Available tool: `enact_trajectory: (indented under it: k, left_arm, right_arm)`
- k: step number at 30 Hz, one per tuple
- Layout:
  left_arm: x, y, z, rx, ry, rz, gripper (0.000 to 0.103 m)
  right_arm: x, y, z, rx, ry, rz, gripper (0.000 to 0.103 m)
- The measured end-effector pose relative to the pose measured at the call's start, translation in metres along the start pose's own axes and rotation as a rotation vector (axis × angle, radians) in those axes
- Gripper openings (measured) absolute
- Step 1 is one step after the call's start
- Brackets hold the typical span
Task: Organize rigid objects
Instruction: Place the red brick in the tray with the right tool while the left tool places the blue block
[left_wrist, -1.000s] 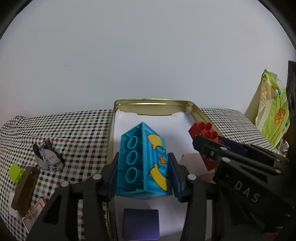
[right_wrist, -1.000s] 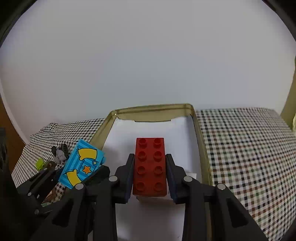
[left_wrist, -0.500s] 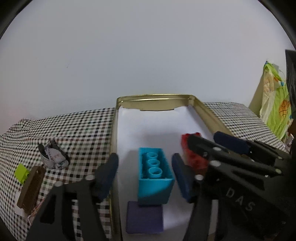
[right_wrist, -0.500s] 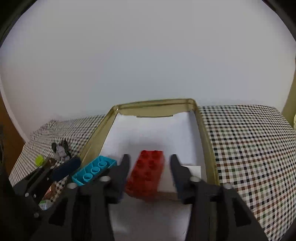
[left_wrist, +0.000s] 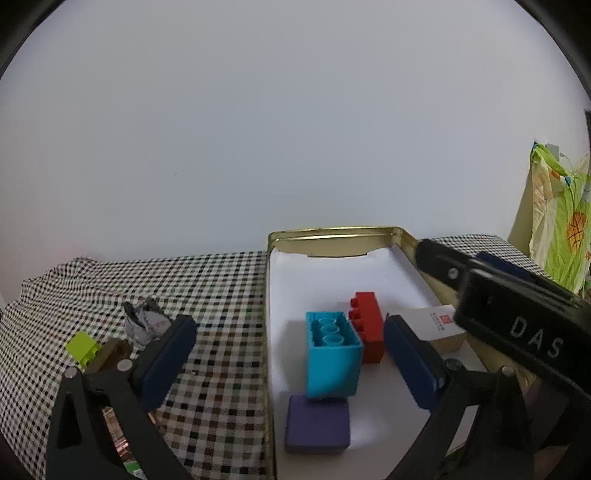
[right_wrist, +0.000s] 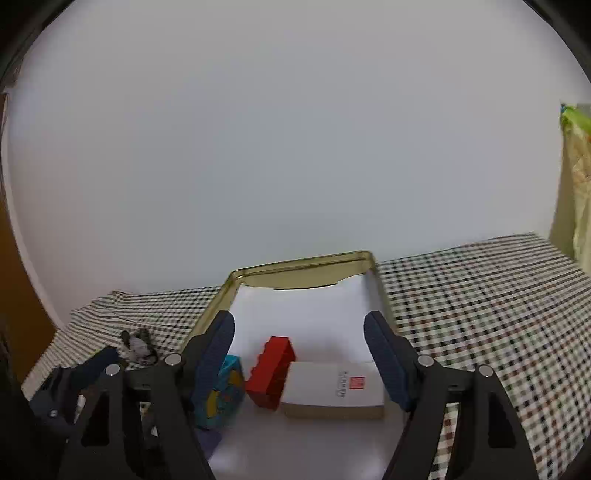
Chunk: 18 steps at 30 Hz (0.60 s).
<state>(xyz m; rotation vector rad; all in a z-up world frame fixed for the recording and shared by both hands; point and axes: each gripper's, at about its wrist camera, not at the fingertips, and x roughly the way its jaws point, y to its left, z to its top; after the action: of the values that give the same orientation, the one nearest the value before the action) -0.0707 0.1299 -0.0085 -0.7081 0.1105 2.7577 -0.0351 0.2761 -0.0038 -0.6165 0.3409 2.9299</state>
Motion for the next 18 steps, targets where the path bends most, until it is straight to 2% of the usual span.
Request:
enact_trajectory:
  k: [3, 6, 10, 18]
  left_arm:
    - [-0.006, 0.007, -0.001, -0.024, -0.014, -0.005, 0.102]
    - [-0.012, 0.009, -0.001, -0.024, -0.045, -0.009, 0.102]
    - [-0.024, 0.009, -0.004, 0.011, -0.089, 0.014, 0.102]
    - [-0.038, 0.020, -0.013, 0.014, -0.096, 0.021, 0.102]
  right_arm:
    - [-0.005, 0.000, -0.005, -0.003, -0.007, -0.049, 0.075]
    - [-0.019, -0.002, -0.010, 0.023, -0.062, -0.085, 0.075]
    - [-0.035, 0.002, -0.017, 0.011, -0.117, -0.121, 0.083]
    - [-0.052, 0.023, -0.027, -0.063, -0.153, -0.156, 0.083]
